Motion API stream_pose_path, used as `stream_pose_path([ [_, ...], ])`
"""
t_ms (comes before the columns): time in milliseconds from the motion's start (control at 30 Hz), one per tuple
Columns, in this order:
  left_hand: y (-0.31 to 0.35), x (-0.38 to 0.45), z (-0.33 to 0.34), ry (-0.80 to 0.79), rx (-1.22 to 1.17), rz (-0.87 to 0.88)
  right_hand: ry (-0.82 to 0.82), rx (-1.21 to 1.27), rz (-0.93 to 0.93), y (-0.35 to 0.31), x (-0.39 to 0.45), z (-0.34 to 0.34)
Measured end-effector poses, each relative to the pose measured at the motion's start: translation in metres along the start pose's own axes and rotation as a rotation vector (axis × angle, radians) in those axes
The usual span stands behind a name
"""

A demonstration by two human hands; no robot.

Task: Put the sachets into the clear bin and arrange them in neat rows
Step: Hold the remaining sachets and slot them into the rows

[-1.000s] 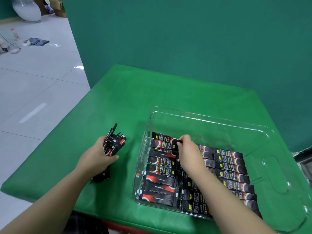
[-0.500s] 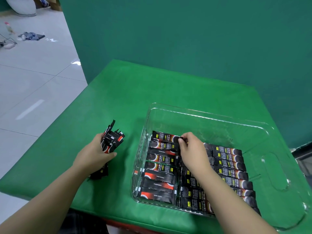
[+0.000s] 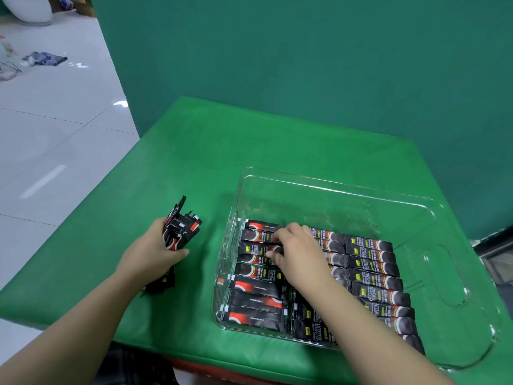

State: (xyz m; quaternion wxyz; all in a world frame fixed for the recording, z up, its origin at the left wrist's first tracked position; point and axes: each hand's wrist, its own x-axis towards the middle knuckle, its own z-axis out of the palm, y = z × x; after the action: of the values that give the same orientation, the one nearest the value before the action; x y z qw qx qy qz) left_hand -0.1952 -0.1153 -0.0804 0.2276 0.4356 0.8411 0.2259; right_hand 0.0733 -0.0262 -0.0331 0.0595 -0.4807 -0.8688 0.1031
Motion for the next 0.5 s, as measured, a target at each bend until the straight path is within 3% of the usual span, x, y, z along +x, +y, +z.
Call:
stream_pose_path([
  [200, -0.002, 0.001, 0.001, 0.006, -0.002, -0.004, -0.088, -0.063, -0.074, -0.009, 0.009, 0.008],
  [500, -0.004, 0.002, 0.003, 0.005, -0.016, -0.004, -0.070, -0.074, -0.073, -0.008, 0.013, 0.012],
])
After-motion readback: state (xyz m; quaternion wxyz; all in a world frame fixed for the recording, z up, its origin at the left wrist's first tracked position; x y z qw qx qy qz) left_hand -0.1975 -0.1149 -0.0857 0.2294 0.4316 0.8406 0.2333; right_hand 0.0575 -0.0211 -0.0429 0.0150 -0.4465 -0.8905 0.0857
